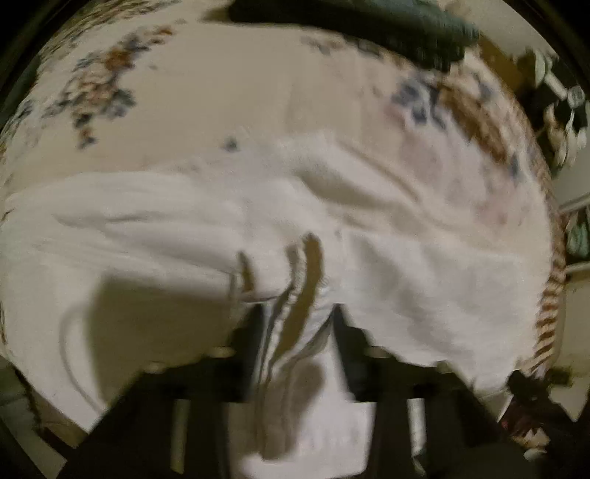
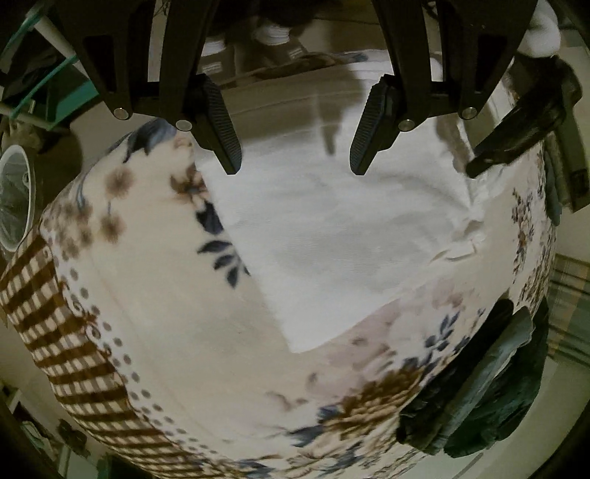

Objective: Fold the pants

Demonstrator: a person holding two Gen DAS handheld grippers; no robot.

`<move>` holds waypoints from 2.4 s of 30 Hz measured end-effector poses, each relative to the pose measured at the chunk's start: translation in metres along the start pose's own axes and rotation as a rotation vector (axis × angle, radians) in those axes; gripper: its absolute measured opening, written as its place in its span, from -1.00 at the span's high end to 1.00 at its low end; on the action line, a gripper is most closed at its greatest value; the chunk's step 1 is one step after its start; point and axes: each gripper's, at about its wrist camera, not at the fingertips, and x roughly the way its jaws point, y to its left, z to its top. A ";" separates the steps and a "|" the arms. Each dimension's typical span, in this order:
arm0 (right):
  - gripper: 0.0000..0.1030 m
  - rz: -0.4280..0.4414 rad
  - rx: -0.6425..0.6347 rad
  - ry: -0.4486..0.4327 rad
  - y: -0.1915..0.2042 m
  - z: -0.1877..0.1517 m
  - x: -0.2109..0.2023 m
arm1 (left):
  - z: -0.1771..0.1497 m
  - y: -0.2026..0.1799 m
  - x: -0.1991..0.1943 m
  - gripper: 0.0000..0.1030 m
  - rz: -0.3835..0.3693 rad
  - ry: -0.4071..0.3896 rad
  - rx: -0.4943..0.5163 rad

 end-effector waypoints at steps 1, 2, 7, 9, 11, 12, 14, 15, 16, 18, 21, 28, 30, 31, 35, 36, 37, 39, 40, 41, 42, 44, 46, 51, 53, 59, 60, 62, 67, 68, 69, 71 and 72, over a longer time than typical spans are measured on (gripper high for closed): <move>-0.24 -0.002 0.004 0.003 -0.003 0.002 0.000 | -0.001 0.001 0.002 0.76 -0.008 -0.004 -0.004; -0.24 -0.002 0.009 0.005 -0.005 0.001 0.002 | -0.002 0.002 -0.002 0.79 -0.027 -0.020 -0.015; -0.24 0.017 0.013 0.003 -0.006 0.004 0.008 | -0.018 0.012 -0.042 0.85 -0.093 -0.079 -0.035; -0.24 0.020 0.013 0.007 -0.008 0.004 0.006 | -0.025 0.020 -0.054 0.85 -0.123 -0.072 -0.060; -0.24 0.016 0.010 0.012 -0.009 0.004 0.004 | -0.027 0.024 -0.056 0.84 -0.127 -0.061 -0.069; -0.24 0.019 0.008 0.013 -0.008 0.004 0.004 | -0.026 0.027 -0.052 0.84 -0.125 -0.051 -0.078; -0.24 0.015 -0.002 0.022 -0.008 0.003 0.001 | -0.021 0.029 -0.043 0.84 -0.120 -0.027 -0.095; -0.24 0.010 -0.006 0.027 -0.007 0.003 0.000 | -0.017 0.031 -0.040 0.84 -0.122 -0.017 -0.103; -0.24 0.006 -0.007 0.037 -0.006 0.003 -0.001 | -0.014 0.033 -0.037 0.84 -0.121 -0.010 -0.107; -0.24 0.027 0.014 0.051 -0.006 0.002 -0.007 | -0.012 0.035 -0.035 0.84 -0.124 -0.005 -0.116; -0.24 0.083 0.060 0.087 -0.004 -0.006 -0.013 | -0.011 0.037 -0.033 0.84 -0.132 0.006 -0.122; -0.24 0.251 0.311 0.303 -0.003 -0.057 0.027 | -0.010 0.048 -0.034 0.84 -0.213 0.078 -0.181; -0.19 0.283 0.411 0.327 -0.007 -0.067 0.042 | -0.009 0.051 -0.034 0.84 -0.229 0.094 -0.190; -0.07 0.301 0.468 0.316 -0.011 -0.073 0.048 | -0.008 0.052 -0.034 0.84 -0.234 0.101 -0.191; 0.81 0.283 0.571 0.262 -0.015 -0.088 0.055 | -0.006 0.051 -0.036 0.84 -0.232 0.119 -0.172; 0.85 0.270 0.549 0.247 -0.010 -0.089 0.051 | -0.005 0.051 -0.037 0.84 -0.229 0.118 -0.166; 0.86 0.257 0.502 0.223 -0.003 -0.090 0.042 | -0.005 0.050 -0.039 0.84 -0.225 0.115 -0.157; 0.86 0.259 0.457 0.203 0.007 -0.091 0.031 | -0.002 0.049 -0.041 0.84 -0.213 0.102 -0.141; 0.86 0.266 0.437 0.201 0.011 -0.091 0.026 | 0.001 0.049 -0.041 0.84 -0.204 0.097 -0.136; 0.86 0.269 0.423 0.202 0.015 -0.092 0.023 | 0.004 0.049 -0.039 0.84 -0.198 0.095 -0.134; 0.86 0.270 0.418 0.204 0.017 -0.092 0.022 | 0.006 0.049 -0.035 0.84 -0.191 0.096 -0.128; 0.86 0.249 0.398 0.223 0.020 -0.090 0.026 | 0.009 0.044 -0.021 0.82 -0.164 0.117 -0.084; 0.81 0.216 0.377 0.257 0.021 -0.084 0.037 | 0.009 0.041 -0.008 0.76 -0.137 0.129 -0.048; -0.11 0.157 0.295 0.330 0.023 -0.071 0.046 | 0.003 0.033 -0.023 0.74 -0.132 0.077 0.006; -0.26 0.136 0.224 0.318 0.028 -0.067 0.036 | -0.002 0.034 -0.034 0.52 -0.122 0.048 0.010; -0.76 -0.042 0.023 0.234 0.041 -0.054 0.008 | -0.032 0.079 -0.072 -0.52 -0.136 -0.048 -0.166; -0.94 -0.081 -0.012 0.217 0.044 -0.052 0.008 | -0.040 0.094 -0.077 -0.52 -0.133 -0.060 -0.220; -0.97 -0.136 -0.061 0.192 0.050 -0.046 0.007 | -0.058 0.126 -0.086 -0.53 -0.121 -0.086 -0.334; -0.97 -0.175 -0.123 0.166 0.072 -0.031 0.011 | -0.113 0.220 -0.086 -0.52 -0.084 -0.145 -0.657; -0.97 -0.176 -0.132 0.169 0.078 -0.028 0.014 | -0.121 0.237 -0.080 -0.52 -0.086 -0.150 -0.712; -0.97 -0.180 -0.140 0.172 0.086 -0.025 0.017 | -0.130 0.254 -0.075 -0.51 -0.079 -0.157 -0.781; -0.97 -0.192 -0.158 0.175 0.097 -0.021 0.022 | -0.139 0.278 -0.065 -0.48 -0.106 -0.184 -0.879; -0.97 -0.198 -0.168 0.177 0.103 -0.020 0.024 | -0.141 0.288 -0.061 -0.45 -0.134 -0.199 -0.906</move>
